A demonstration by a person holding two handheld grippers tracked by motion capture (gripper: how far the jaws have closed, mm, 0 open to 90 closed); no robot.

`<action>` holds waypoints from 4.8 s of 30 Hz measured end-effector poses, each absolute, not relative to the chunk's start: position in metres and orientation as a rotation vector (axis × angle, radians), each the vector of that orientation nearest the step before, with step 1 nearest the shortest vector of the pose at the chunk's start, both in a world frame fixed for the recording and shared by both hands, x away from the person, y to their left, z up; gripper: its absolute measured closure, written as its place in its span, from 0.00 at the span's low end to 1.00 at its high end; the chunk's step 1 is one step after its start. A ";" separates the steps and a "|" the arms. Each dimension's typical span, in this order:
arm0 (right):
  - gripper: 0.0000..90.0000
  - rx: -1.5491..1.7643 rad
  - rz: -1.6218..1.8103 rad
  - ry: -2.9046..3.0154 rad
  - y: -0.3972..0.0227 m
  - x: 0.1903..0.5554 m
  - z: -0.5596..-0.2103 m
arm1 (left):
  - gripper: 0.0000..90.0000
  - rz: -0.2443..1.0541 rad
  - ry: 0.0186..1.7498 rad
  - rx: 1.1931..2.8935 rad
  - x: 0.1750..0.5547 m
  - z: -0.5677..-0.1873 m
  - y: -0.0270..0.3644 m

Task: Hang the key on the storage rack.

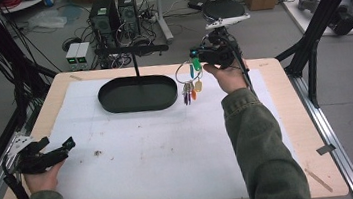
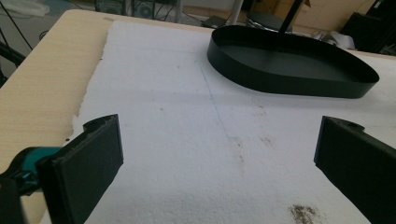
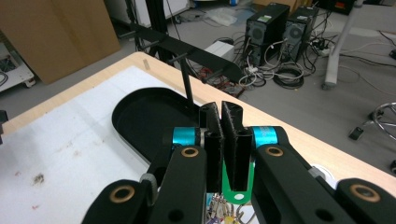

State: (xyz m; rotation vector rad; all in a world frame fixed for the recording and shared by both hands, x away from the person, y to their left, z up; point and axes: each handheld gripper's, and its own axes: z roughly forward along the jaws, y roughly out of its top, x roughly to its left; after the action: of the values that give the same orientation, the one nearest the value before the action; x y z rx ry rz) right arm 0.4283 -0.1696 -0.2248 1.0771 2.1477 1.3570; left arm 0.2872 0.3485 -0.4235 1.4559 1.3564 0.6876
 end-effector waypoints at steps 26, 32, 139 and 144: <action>0.97 1.103 1.441 2.130 -0.125 0.469 -0.220 | 0.02 0.692 1.362 1.452 0.283 -0.423 0.353; 0.97 1.120 1.453 2.121 -0.116 0.479 -0.223 | 0.02 0.694 1.350 1.467 0.285 -0.424 0.352; 0.01 1.346 1.198 2.199 -0.191 0.426 -0.270 | 0.02 0.687 1.322 1.476 0.288 -0.424 0.349; 0.01 1.362 1.189 2.197 -0.199 0.417 -0.277 | 0.02 0.686 1.323 1.475 0.288 -0.423 0.349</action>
State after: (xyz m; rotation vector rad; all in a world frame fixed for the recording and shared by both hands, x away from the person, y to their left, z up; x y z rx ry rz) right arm 0.4173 -0.1986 -0.2770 1.3617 2.1967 1.1892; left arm 0.2878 0.3491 -0.4234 1.4754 1.3231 0.6864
